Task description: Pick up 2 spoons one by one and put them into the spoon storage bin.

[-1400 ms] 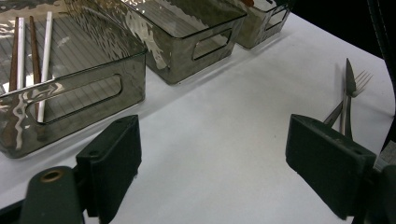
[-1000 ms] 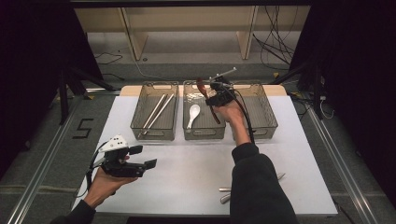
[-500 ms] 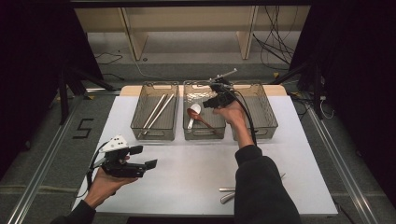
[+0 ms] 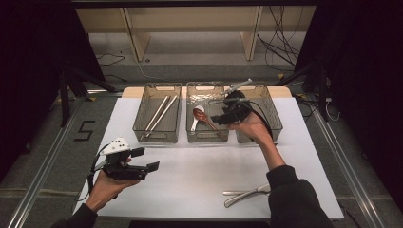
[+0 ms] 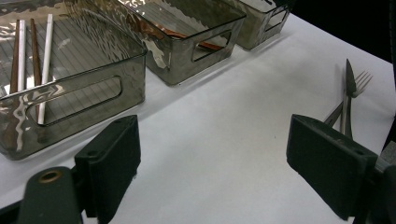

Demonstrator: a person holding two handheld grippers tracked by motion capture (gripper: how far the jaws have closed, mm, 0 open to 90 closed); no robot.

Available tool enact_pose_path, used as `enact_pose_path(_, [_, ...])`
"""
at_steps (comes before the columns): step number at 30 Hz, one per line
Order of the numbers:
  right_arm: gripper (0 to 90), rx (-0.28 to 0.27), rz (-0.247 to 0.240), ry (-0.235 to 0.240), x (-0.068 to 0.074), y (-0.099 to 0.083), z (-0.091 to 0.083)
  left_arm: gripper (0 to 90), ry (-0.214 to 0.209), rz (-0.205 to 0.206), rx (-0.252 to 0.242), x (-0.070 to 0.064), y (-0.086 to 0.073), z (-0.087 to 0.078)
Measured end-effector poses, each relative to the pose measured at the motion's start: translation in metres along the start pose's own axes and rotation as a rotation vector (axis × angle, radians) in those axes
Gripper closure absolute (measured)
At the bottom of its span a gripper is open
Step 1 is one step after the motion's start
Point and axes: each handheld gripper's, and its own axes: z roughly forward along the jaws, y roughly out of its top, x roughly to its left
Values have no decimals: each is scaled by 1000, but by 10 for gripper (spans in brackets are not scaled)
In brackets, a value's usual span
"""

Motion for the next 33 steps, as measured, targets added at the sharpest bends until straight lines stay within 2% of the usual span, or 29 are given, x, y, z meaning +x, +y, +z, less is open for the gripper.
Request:
enact_pose_path(6, [348,21,-68,27,14,-35,-21,172,2,-2,1,0,0,1])
enact_pose_path(9, [333,35,-75,33,18,-53,-29,171,4,-4,5,0,-1,1])
enact_pose_path(15, [319,26,-84,43,22,-78,-44,171,3,-1,9,0,0,2])
enact_pose_path(21, [312,27,-104,58,30,-94,-53,171,3,-2,3,0,0,1])
enact_pose_path(33, [287,67,-130,84,40,-118,-57,170,-1,-1,0,0,0,1])
